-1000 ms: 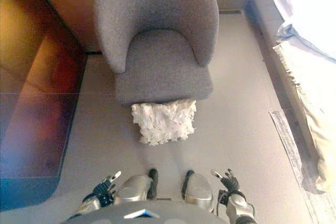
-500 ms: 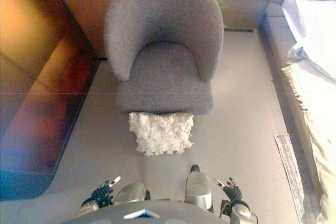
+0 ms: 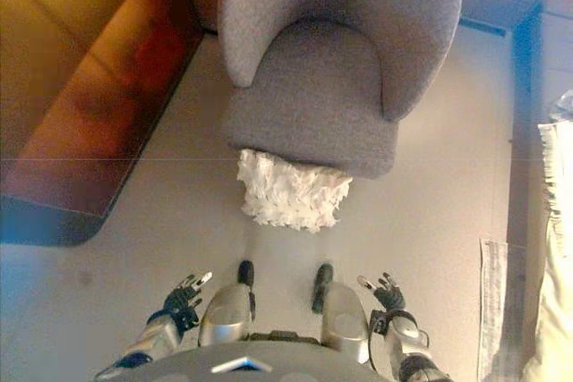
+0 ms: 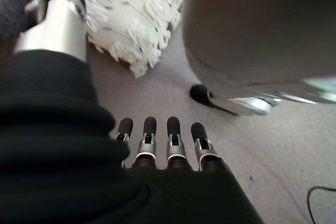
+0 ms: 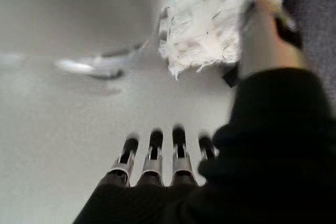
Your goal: Pick up the cushion and take it to the sofa
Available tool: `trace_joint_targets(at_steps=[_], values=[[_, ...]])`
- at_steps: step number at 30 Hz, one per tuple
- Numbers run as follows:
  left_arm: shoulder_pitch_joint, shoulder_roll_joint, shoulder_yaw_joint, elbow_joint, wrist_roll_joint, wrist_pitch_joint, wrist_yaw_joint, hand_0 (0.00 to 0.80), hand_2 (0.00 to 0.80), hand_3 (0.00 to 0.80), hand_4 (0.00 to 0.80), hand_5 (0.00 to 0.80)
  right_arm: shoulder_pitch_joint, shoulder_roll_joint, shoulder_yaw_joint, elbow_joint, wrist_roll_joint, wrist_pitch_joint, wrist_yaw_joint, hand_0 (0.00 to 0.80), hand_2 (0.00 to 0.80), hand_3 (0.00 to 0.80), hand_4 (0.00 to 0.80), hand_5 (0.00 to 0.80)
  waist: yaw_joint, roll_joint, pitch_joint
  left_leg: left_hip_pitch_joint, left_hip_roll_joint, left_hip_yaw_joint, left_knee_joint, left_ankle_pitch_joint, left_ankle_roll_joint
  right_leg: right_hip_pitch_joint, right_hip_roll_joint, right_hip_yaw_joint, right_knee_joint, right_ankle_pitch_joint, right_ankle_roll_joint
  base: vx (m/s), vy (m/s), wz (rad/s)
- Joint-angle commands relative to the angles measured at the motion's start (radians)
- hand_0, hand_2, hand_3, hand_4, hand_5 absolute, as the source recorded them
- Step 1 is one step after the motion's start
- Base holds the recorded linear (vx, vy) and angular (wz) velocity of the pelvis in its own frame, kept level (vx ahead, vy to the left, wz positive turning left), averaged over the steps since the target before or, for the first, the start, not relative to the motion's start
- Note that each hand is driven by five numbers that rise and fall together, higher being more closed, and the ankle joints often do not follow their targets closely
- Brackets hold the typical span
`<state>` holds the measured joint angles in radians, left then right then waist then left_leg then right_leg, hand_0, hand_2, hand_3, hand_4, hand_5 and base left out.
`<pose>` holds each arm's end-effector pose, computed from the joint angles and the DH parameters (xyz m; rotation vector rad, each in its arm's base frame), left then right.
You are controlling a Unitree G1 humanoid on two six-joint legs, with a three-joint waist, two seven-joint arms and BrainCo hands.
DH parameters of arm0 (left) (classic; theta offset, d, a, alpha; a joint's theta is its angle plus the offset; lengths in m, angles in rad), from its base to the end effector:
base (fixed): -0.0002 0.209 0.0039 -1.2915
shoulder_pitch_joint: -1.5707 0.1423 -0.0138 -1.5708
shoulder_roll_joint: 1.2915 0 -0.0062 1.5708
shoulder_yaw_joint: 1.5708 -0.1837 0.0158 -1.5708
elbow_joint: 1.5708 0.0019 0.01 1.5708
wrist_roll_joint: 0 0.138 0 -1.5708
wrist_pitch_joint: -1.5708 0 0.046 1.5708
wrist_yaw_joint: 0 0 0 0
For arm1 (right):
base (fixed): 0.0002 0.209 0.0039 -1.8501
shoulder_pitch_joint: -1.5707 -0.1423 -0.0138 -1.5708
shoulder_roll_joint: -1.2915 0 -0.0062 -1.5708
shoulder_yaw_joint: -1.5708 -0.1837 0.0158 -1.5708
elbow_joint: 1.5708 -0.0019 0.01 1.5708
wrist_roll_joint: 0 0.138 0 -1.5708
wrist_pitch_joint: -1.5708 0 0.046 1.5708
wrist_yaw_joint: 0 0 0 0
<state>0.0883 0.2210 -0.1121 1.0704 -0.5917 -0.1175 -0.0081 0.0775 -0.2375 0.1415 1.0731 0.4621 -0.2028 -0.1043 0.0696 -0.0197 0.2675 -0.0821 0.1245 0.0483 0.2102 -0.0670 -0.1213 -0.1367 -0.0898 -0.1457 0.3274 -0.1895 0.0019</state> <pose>0.0707 0.2188 -0.1111 -0.2540 0.9899 0.3709 0.0774 -0.2216 -0.1077 0.0511 0.9292 -0.3763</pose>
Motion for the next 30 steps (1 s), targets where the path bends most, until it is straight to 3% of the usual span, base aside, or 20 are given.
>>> trace_joint_targets(at_steps=[1,4,5,7,8,9,11,14,18,24,30], values=[[-0.015,0.002,-0.018,-0.028,0.031,-0.026,-0.024,0.0,0.0,0.0,0.0,0.0,0.087,-0.001,0.001,-0.077,0.003,-0.046,-0.017,0.0,0.0,0.0,0.0,0.0,-0.023,0.018,0.007,-0.147,0.037,-0.062,-0.084,0.183,0.028,0.034,-0.052,-0.002,0.083,0.03,0.086,0.415,0.175,-0.44],[-0.052,0.08,-0.033,-0.09,0.018,-0.027,-0.03,0.0,0.0,0.0,0.0,0.0,0.108,0.007,0.02,-0.157,-0.028,-0.052,-0.008,0.0,0.0,0.0,0.0,0.0,-0.045,0.012,0.046,-0.159,0.022,-0.056,-0.043,0.147,0.071,-0.177,-0.08,0.037,0.378,0.122,0.148,0.157,0.113,-0.44],[-0.072,0.102,-0.041,-0.113,0.0,-0.036,-0.037,0.0,0.0,0.0,0.0,0.0,0.095,0.003,0.029,-0.171,-0.018,-0.063,-0.003,0.0,0.0,0.0,0.0,0.0,-0.05,0.016,0.063,-0.164,0.022,-0.056,-0.046,0.146,0.077,-0.229,-0.091,0.042,0.369,0.158,0.15,-0.017,0.03,-0.94],[-0.078,0.106,-0.044,-0.119,-0.005,-0.037,-0.037,0.0,0.0,0.0,0.0,0.0,0.089,0.002,0.03,-0.173,-0.015,-0.065,-0.003,0.0,0.0,0.0,0.0,0.0,-0.049,0.015,0.067,-0.166,0.021,-0.054,-0.047,0.145,0.077,-0.235,-0.095,0.041,0.354,0.162,0.15,-0.067,-0.031,-0.82],[-0.158,0.124,-0.093,-0.194,-0.038,-0.093,-0.025,0.0,0.0,0.0,0.0,0.0,-0.014,-0.02,0.036,-0.183,0.015,-0.094,0.008,0.0,0.0,0.0,0.0,0.0,-0.054,0.018,0.12,-0.211,0.004,-0.033,-0.059,0.143,0.058,-0.246,-0.152,0.013,0.082,0.214,0.151,-0.16,-0.087,-0.29],[-0.187,0.115,-0.107,-0.224,-0.054,-0.116,-0.005,0.0,0.0,0.0,0.0,0.0,-0.059,-0.036,0.039,-0.199,0.018,-0.103,0.009,0.0,0.0,0.0,0.0,0.0,-0.059,0.018,0.141,-0.228,-0.006,-0.018,-0.062,0.135,0.049,-0.257,-0.188,0.01,-0.037,0.288,0.164,-0.199,-0.101,-0.18],[-0.229,0.101,-0.108,-0.29,-0.095,-0.147,0.021,0.0,0.0,0.0,0.0,0.0,-0.119,-0.057,0.055,-0.272,0.011,-0.101,-0.015,0.0,0.0,0.0,0.0,0.0,-0.07,0.027,0.174,-0.256,-0.001,0.004,-0.061,0.123,0.039,-0.296,-0.221,0.04,-0.111,0.356,0.183,-0.085,-0.094,-0.21],[-0.243,0.116,-0.118,-0.388,-0.071,-0.161,0.066,0.0,0.0,0.0,0.0,0.0,-0.129,-0.079,0.091,-0.403,-0.001,-0.083,-0.098,0.0,0.0,0.0,0.0,0.0,-0.071,0.023,0.182,-0.31,0.018,0.004,-0.005,0.104,0.034,-0.31,-0.233,0.021,-0.112,0.326,0.188,0.048,-0.218,-0.38],[-0.243,0.128,-0.114,-0.463,-0.095,-0.212,0.078,0.0,0.0,0.0,0.0,0.0,-0.144,-0.154,0.083,-0.545,-0.011,-0.082,-0.151,0.0,0.0,0.0,0.0,0.0,-0.076,0.024,0.193,-0.334,0.056,-0.01,0.0,0.11,-0.014,-0.323,-0.231,-0.015,-0.148,0.329,0.188,0.041,-0.147,0.1],[-0.267,0.119,-0.098,-0.471,-0.173,-0.233,0.053,0.0,0.0,0.0,0.0,0.0,-0.18,-0.202,0.062,-0.618,-0.06,-0.125,-0.187,0.0,0.0,0.0,0.0,0.0,-0.067,0.017,0.197,-0.366,0.042,-0.069,0.011,0.103,-0.02,-0.371,-0.231,-0.012,-0.147,0.338,0.187,0.055,-0.049,-0.01],[-0.348,0.108,-0.087,-0.469,-0.208,-0.238,0.06,0.0,0.0,0.0,0.0,0.0,-0.232,-0.198,0.051,-0.666,-0.09,-0.171,-0.248,0.0,0.0,0.0,0.0,0.0,-0.068,0.004,0.21,-0.428,0.046,-0.054,-0.018,0.128,-0.011,-0.442,-0.238,-0.005,-0.133,0.347,0.204,0.021,-0.011,0.09]])
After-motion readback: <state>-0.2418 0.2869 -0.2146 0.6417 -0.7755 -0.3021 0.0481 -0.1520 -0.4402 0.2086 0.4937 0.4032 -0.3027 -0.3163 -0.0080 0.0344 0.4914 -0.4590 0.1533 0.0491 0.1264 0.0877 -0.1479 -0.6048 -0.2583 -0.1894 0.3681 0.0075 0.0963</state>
